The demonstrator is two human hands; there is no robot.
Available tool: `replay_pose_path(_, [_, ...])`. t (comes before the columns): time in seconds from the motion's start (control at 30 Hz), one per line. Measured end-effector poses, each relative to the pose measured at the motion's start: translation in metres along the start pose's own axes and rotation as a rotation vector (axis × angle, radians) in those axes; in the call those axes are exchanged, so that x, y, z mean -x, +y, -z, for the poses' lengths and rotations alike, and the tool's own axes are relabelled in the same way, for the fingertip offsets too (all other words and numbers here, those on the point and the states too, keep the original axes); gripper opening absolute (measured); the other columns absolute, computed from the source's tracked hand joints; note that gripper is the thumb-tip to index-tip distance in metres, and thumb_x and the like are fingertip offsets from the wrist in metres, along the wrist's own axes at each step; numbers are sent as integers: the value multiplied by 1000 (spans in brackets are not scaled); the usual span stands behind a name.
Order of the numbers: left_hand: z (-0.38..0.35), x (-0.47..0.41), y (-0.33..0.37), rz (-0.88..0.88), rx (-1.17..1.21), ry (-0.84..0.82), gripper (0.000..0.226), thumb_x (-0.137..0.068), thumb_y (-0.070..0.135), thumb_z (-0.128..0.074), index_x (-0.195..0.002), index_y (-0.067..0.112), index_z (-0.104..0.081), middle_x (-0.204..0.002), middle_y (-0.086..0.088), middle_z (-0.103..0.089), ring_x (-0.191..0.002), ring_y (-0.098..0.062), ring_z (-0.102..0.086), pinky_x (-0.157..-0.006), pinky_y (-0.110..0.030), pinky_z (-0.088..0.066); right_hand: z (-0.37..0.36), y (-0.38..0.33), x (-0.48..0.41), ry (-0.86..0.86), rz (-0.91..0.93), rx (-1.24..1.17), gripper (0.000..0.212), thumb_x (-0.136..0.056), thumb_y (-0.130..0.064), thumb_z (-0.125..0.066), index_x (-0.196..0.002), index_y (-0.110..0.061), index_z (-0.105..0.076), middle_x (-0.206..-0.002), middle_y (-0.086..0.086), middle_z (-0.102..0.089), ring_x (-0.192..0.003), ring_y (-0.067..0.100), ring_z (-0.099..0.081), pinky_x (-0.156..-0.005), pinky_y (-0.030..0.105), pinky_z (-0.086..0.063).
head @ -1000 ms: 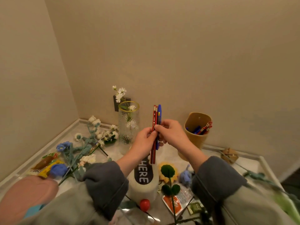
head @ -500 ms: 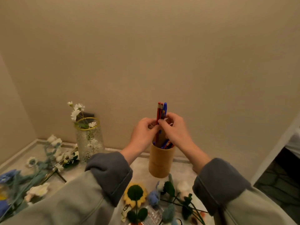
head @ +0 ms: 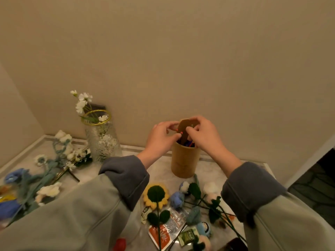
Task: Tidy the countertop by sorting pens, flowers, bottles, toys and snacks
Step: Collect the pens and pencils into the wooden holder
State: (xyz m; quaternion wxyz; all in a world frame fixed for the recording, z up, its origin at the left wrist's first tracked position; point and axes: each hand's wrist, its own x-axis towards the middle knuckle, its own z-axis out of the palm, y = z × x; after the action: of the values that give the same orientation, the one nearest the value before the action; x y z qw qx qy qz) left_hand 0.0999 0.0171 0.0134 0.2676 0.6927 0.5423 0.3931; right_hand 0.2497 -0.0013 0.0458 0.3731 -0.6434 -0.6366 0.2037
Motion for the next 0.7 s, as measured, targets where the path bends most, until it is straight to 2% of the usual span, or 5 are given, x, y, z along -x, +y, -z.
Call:
replay_pose_path(0.13, [23, 20, -3, 3, 182, -13, 34, -86, 17, -69, -118, 27, -62, -97, 7, -63, -87, -13, -60, -80, -26, -53, -11, -18, 20, 53, 87, -80, 23, -87, -15, -56, -108, -23, -63, -63, -4, -63, -63, 14, -61, -69, 42, -56])
replay_pose_path(0.27, [51, 43, -14, -26, 243, 42, 22, -88, 14, -66, -108, 23, -66, -89, 7, -64, -86, -13, -61, -81, -26, -51, -29, -37, 45, -8, 158, -102, 20, -88, -13, -55, -100, -22, -67, -66, -1, -66, -62, 10, -62, -69, 39, -55])
replay_pose_path(0.4, [86, 70, -31, -19, 225, 78, 18, -90, 12, -63, -107, 19, -66, -86, 7, -64, -79, -6, -59, -76, -19, -49, -59, -64, 63, -135, 210, -94, 15, -90, -17, -56, -96, -21, -69, -64, -3, -66, -57, 6, -60, -62, 32, -52])
replay_pose_path(0.53, [129, 94, -60, 45, 185, 105, 14, -90, 15, -62, -99, 26, -66, -89, 4, -68, -84, -12, -64, -77, -27, -53, -102, -98, 77, -326, 164, -104, 8, -94, -21, -56, -96, -24, -63, -67, -2, -67, -46, -2, -52, -50, 21, -41])
replay_pose_path(0.7, [188, 121, -107, 155, 118, 142, 16, -87, 12, -64, -100, 22, -68, -89, -4, -70, -78, -12, -63, -71, -25, -51, -167, -136, 88, -495, 144, -76, 11, -89, -14, -55, -86, -20, -62, -66, 0, -68, -48, 2, -56, -54, 27, -45])
